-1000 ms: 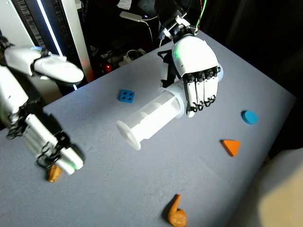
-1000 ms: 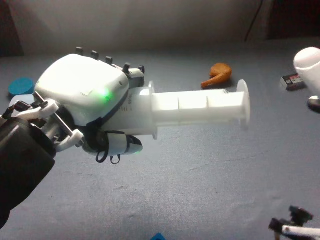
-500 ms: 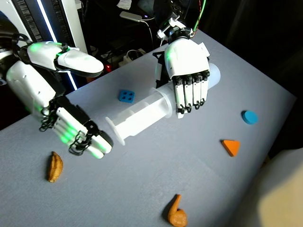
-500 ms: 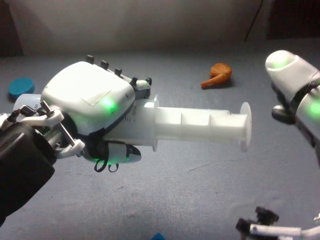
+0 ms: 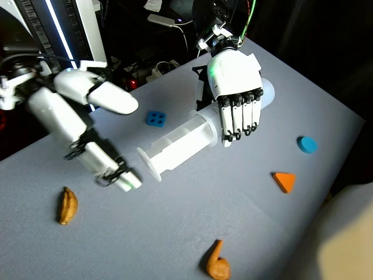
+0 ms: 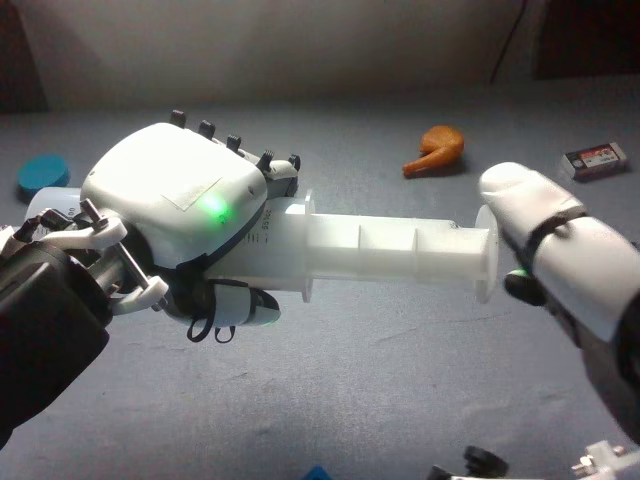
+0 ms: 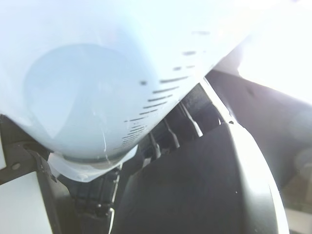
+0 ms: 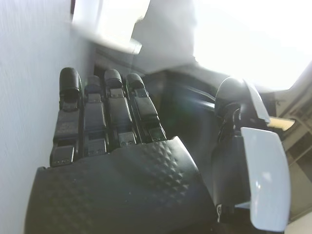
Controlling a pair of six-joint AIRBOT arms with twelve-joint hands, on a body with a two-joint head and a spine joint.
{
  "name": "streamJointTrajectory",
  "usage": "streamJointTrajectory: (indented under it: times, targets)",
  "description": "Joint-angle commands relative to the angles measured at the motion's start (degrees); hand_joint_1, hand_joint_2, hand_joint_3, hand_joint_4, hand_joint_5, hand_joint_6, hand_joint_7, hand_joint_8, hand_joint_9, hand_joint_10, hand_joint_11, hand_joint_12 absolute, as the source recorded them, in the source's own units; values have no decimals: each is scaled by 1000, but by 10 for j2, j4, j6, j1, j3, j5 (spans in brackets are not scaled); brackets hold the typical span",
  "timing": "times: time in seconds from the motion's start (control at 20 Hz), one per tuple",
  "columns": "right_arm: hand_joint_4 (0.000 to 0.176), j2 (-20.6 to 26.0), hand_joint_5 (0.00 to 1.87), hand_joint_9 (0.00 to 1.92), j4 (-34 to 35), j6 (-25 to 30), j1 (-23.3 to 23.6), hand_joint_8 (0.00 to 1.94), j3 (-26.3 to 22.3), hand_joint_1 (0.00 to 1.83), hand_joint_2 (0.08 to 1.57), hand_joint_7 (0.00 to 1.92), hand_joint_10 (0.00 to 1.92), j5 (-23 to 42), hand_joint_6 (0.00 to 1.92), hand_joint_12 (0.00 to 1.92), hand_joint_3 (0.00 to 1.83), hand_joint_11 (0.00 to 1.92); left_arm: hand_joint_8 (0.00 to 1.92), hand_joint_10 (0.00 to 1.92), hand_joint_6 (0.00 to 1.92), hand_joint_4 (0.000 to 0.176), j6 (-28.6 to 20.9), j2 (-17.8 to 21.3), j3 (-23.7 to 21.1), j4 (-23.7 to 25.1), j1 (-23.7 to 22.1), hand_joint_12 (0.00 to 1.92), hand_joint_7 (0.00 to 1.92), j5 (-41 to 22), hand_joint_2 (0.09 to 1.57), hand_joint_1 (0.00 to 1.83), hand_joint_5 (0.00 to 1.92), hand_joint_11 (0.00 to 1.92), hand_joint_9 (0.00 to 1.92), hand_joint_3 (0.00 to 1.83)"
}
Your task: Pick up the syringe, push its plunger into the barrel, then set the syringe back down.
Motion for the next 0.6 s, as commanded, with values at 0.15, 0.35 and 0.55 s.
streamJointTrajectory:
  times: [0.15,0.35,0.55]
  targets:
    - [3,-15,46,40,-49,6,26,0,13,0,1100,83,0,-2,1,521,1,0,963,1214,857,0,-1,-6,6,29,-17,989,1026,-59,1102,1380,964,858,906,1]
    - [1,-25,61,63,-53,-6,37,6,15,0,1106,109,6,-28,4,549,2,0,968,1210,815,0,-1,-15,13,29,-25,982,1013,-51,1099,1380,1005,862,907,0]
    - [1,-38,62,60,-61,-7,43,2,17,0,1106,105,3,-43,3,560,1,0,964,1214,811,0,6,-15,15,19,-34,995,1018,-50,1099,1380,995,870,911,0]
